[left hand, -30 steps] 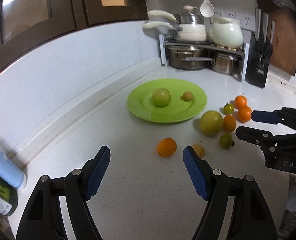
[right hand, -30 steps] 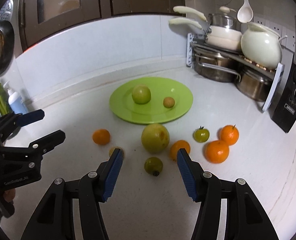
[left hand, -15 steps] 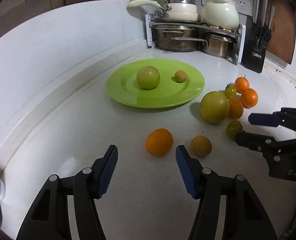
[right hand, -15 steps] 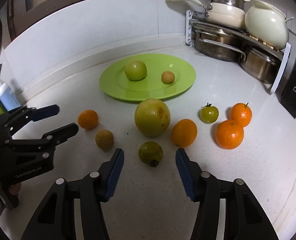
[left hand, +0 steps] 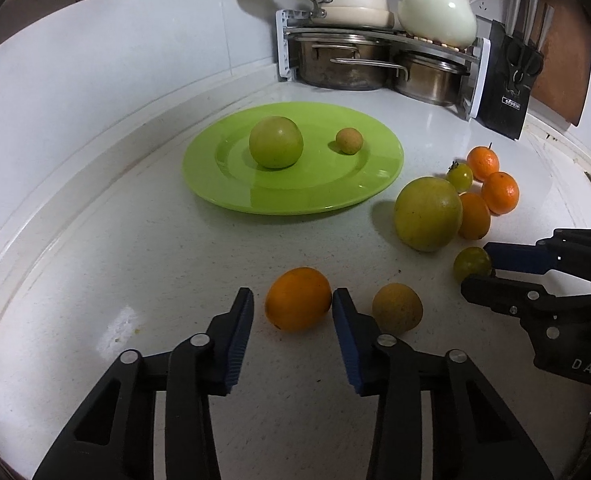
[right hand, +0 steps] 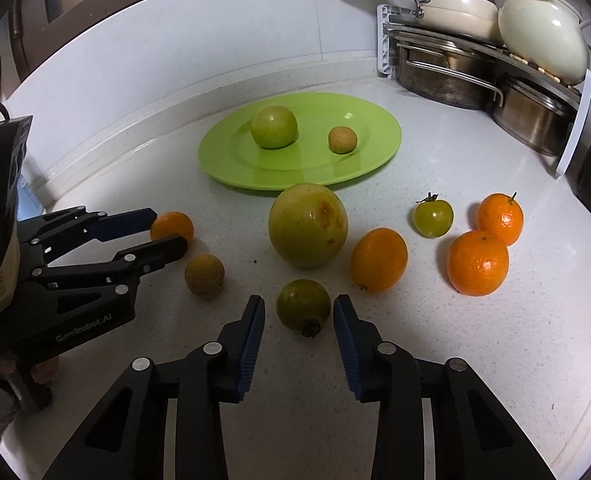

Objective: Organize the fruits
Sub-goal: 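Grasp a mandarin orange with the left tool while the right tool grasps a small dark-green tomato, then carry the mandarin onto the green plate with the left tool while the right tool places the tomato there, then move both open tools back toward the remaining fruits on the counter, then grasp a small brown fruit with the left tool while the right tool closes around a large orange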

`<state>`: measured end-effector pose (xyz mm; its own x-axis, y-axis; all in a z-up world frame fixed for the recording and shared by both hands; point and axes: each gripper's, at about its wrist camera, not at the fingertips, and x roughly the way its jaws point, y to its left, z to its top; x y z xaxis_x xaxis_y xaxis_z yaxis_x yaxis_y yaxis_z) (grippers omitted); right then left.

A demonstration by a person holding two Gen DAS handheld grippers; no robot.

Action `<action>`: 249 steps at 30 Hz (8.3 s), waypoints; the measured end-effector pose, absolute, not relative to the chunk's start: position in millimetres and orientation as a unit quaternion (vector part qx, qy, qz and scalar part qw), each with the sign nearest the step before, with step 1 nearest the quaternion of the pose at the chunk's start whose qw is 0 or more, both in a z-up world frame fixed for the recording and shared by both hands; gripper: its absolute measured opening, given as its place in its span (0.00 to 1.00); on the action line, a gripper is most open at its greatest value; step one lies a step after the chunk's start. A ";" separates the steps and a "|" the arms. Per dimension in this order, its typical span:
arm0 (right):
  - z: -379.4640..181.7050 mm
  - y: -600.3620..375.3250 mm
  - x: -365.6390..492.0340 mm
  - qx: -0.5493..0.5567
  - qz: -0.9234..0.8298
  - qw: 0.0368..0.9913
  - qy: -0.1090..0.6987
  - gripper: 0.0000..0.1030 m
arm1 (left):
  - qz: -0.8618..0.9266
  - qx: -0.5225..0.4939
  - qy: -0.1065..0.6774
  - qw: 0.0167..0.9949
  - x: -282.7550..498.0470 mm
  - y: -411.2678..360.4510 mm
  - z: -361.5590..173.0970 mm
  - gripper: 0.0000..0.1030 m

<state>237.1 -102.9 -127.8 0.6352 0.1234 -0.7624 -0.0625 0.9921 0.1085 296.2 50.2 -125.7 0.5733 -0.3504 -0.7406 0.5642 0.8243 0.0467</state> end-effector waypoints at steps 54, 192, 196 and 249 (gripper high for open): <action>-27.7 -128.5 218.2 0.016 0.132 0.935 0.329 0.29 | -0.160 0.077 0.306 0.935 235.5 36.4 -28.0 0.33; -58.7 -184.5 210.2 -0.002 0.067 0.929 0.363 0.58 | -0.094 0.032 0.378 0.920 213.0 8.7 -59.2 0.84; -71.4 -190.0 213.2 0.000 0.057 0.922 0.382 0.58 | -0.092 0.039 0.394 0.914 217.0 6.7 -72.7 0.84; -112.3 -204.5 246.8 0.017 0.063 0.903 0.426 0.42 | -0.108 0.030 0.428 0.897 251.8 -10.0 -95.6 0.26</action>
<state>246.8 -204.5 -112.3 0.6297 0.1280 -0.7662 -0.0995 0.9915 0.0839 251.8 -10.0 -95.6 0.6108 -0.1692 -0.7735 0.2200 0.9747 -0.0395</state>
